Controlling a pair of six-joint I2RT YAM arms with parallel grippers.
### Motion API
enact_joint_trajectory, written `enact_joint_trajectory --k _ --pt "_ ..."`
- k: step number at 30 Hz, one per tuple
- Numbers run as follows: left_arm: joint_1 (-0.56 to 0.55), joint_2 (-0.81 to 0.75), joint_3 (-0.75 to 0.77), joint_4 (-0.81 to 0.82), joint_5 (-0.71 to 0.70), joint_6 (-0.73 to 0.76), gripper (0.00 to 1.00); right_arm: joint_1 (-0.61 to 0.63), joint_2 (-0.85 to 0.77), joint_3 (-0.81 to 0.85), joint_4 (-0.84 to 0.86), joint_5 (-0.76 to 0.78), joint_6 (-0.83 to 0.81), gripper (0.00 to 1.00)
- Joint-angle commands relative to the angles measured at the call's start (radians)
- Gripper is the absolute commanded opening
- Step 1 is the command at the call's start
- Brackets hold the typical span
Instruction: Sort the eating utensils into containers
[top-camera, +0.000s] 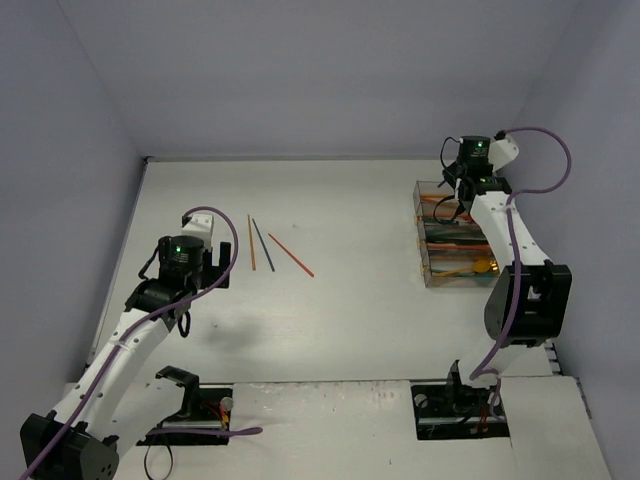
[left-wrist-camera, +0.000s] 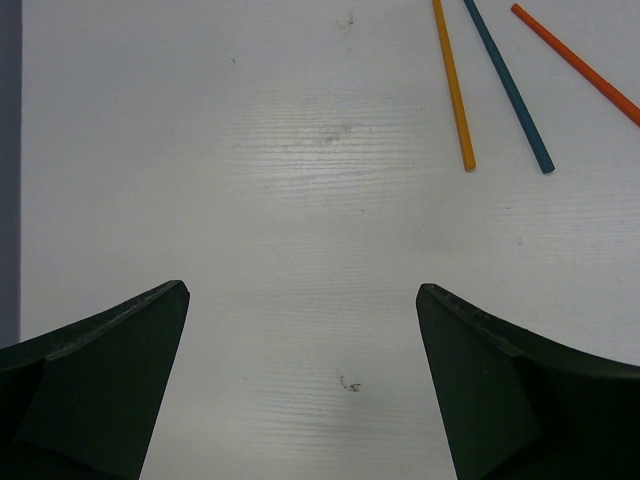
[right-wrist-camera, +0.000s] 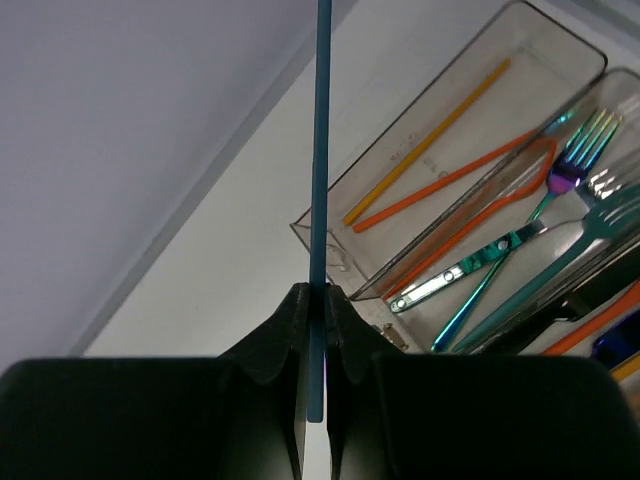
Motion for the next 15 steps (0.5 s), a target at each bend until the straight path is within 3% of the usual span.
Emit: enact_joint_trajectory --k 1,8,15 --pt "-0.008 -0.008 0.023 0.039 -0.023 0.004 0.97 -0.039 0.049 0.011 0.019 0.074 0.261 0.00" --pt "-0.008 -0.002 0.023 0.034 -0.044 0.007 0.97 -0.072 0.198 0.067 0.019 0.084 0.438 0.00" --pt "-0.008 -0.006 0.021 0.035 -0.057 0.010 0.97 -0.074 0.307 0.141 0.026 0.087 0.486 0.00"
